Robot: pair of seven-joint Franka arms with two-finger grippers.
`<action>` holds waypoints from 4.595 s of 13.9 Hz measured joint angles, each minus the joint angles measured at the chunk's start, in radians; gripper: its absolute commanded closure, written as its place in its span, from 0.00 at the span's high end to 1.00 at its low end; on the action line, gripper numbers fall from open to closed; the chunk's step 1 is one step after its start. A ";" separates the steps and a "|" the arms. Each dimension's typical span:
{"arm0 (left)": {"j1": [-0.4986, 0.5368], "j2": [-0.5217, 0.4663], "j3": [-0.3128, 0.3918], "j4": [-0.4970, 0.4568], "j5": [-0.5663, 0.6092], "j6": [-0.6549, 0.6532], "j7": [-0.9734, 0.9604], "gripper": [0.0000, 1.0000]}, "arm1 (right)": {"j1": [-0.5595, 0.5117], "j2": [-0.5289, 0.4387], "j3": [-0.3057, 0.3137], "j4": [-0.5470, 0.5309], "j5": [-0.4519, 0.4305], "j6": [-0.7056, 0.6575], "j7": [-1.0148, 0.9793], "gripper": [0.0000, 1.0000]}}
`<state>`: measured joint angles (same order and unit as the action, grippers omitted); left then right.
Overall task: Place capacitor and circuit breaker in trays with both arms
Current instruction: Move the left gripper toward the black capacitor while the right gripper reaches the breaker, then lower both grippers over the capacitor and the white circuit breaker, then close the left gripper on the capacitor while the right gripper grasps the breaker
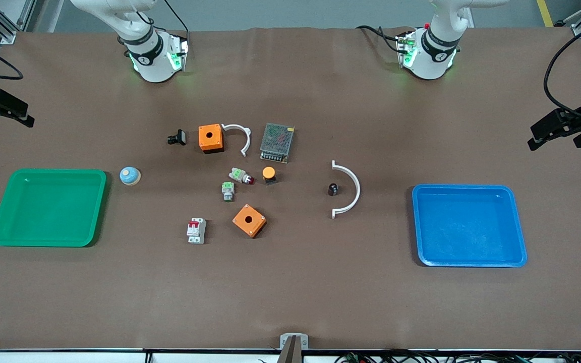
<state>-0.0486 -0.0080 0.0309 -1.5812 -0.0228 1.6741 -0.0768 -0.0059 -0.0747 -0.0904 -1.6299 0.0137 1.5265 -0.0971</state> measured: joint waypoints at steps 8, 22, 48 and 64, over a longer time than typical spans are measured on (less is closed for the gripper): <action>-0.002 0.000 0.000 0.000 0.000 -0.003 0.000 1.00 | 0.000 0.000 0.000 0.000 0.000 0.000 0.000 1.00; -0.071 0.258 -0.250 -0.014 -0.040 0.073 -0.347 1.00 | 0.006 0.246 0.001 0.028 -0.040 0.097 0.001 1.00; -0.402 0.629 -0.255 -0.156 0.121 0.632 -0.860 0.95 | 0.393 0.744 0.011 -0.052 0.079 0.863 0.290 1.00; -0.409 0.664 -0.255 -0.183 0.196 0.699 -0.862 0.41 | 0.379 0.790 -0.007 0.039 0.079 0.768 0.301 0.00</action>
<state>-0.4576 0.6563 -0.2246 -1.7641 0.1736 2.3736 -0.9389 0.3731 0.7151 -0.0975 -1.5912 0.0928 2.2947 0.2042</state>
